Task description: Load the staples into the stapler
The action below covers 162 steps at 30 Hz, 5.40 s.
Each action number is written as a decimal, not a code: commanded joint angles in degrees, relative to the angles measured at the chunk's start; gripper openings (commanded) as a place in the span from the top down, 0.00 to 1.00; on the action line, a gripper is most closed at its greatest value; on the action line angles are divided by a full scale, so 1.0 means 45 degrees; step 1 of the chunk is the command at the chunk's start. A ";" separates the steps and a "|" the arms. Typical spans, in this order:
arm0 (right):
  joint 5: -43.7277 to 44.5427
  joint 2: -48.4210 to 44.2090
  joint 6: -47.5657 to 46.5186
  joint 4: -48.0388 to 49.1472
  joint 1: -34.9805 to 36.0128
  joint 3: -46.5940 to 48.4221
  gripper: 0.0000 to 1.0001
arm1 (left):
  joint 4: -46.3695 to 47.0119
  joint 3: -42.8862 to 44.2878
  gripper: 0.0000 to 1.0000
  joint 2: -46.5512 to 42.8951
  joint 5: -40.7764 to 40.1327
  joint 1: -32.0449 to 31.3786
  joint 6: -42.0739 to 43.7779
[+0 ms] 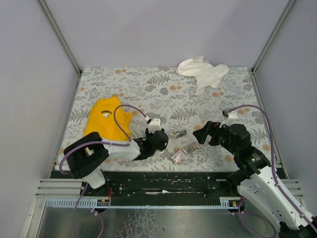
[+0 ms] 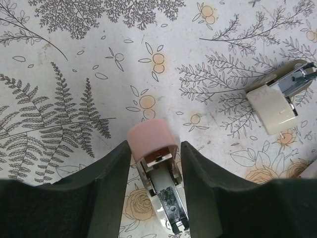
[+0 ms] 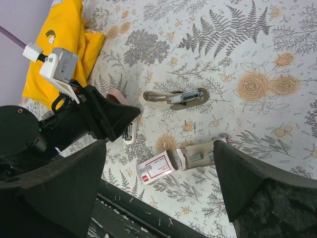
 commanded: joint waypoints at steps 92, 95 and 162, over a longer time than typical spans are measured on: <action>0.3216 1.1473 -0.2288 -0.1045 0.4118 0.2487 0.76 | -0.6299 0.2587 0.00 -0.7994 0.5842 0.7083 0.5544; 0.3037 1.1065 -0.2273 -0.1554 0.4118 0.2774 0.78 | -0.6300 0.2593 0.00 -0.8004 0.5840 0.7084 0.5534; 0.0138 1.4389 -0.3086 -0.7543 0.4026 0.6696 0.52 | -0.6082 0.2440 0.00 -0.8236 0.7022 0.7077 0.5269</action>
